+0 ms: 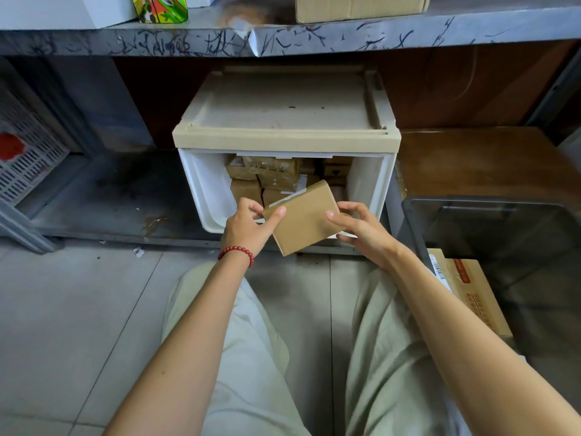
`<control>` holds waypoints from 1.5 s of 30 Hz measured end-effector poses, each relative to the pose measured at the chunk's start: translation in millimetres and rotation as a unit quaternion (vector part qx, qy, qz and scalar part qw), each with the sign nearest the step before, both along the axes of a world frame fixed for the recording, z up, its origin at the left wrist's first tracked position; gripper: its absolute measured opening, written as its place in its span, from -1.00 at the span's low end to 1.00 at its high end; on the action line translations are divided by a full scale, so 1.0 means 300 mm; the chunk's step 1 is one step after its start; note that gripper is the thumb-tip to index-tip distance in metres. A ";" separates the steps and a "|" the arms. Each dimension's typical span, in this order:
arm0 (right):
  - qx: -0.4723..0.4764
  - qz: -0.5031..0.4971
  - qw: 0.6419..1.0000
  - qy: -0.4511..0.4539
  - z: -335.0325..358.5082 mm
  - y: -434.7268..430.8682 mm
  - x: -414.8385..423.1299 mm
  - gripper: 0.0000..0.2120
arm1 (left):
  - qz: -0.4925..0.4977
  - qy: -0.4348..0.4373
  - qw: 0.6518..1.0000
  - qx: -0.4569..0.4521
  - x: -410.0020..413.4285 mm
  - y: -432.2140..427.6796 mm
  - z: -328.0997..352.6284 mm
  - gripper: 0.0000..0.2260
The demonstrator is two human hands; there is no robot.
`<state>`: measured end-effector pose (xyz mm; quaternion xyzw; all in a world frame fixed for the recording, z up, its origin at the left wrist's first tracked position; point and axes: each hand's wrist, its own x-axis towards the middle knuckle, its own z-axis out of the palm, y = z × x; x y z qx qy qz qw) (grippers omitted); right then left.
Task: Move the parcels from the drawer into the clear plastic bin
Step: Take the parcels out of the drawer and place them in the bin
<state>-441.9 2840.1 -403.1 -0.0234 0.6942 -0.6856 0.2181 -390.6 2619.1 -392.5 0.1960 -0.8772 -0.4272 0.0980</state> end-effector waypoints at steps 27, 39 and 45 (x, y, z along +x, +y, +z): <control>0.079 -0.080 0.992 0.048 0.022 0.039 -0.005 -0.52 | -0.165 0.033 0.983 0.074 0.012 0.021 0.050 -0.15; -0.065 -0.227 0.972 0.016 0.068 0.312 0.061 -0.53 | -0.264 0.065 0.955 0.115 -0.108 0.426 0.120 -0.28; -0.116 -0.277 0.954 -0.009 0.028 0.568 0.141 -0.46 | -0.325 0.029 0.944 0.052 -0.177 0.723 0.127 -0.26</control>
